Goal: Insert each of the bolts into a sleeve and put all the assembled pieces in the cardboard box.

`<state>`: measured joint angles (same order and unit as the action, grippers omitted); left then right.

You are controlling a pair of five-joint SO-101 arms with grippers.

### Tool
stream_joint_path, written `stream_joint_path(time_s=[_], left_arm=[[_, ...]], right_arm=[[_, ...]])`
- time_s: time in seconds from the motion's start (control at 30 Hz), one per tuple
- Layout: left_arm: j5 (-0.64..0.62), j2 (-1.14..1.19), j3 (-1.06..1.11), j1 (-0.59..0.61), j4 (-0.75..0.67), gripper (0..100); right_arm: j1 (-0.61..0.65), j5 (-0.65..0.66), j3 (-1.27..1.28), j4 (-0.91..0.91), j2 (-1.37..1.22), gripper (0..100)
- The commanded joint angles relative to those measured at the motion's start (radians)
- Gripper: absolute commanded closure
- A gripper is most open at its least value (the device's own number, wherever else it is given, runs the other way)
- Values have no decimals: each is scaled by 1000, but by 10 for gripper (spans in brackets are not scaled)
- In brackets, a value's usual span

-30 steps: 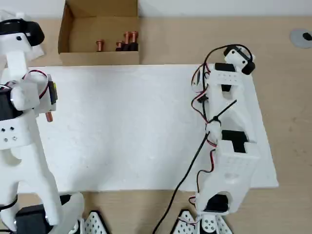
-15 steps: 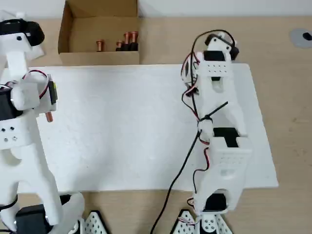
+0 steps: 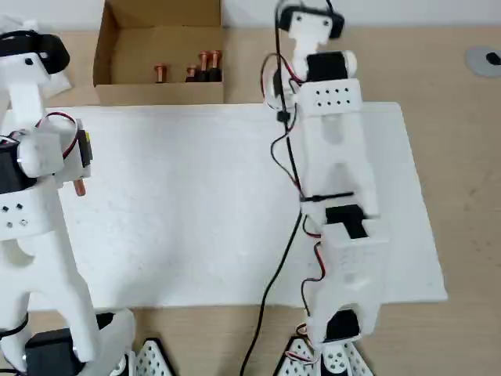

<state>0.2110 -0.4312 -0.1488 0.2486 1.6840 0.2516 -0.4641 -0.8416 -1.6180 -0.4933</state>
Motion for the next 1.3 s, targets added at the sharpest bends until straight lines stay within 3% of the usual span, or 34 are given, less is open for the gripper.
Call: stream_joint_path(time_s=[0.0,0.33,0.67,0.8,0.93,1.1,1.27], left_arm=[[-9,-35,-12,-5,-14,991],[-20,-35,-69,-3,-46,991],[-86,-35,-244,-14,-106,991],[-127,-35,-279,-37,-104,991],[-132,-50,-288,-132,-103,991],[-132,-145,-262,-232,-114,991],[-141,-217,-129,-267,-193,991]], right_arm=[[73,84,-275,-98,19,989],[183,245,-831,-170,19,989],[274,244,-808,-173,268,989],[363,239,-581,-173,401,989],[427,210,-163,-172,598,989],[432,181,297,-150,846,989],[417,186,677,6,1086,989]])
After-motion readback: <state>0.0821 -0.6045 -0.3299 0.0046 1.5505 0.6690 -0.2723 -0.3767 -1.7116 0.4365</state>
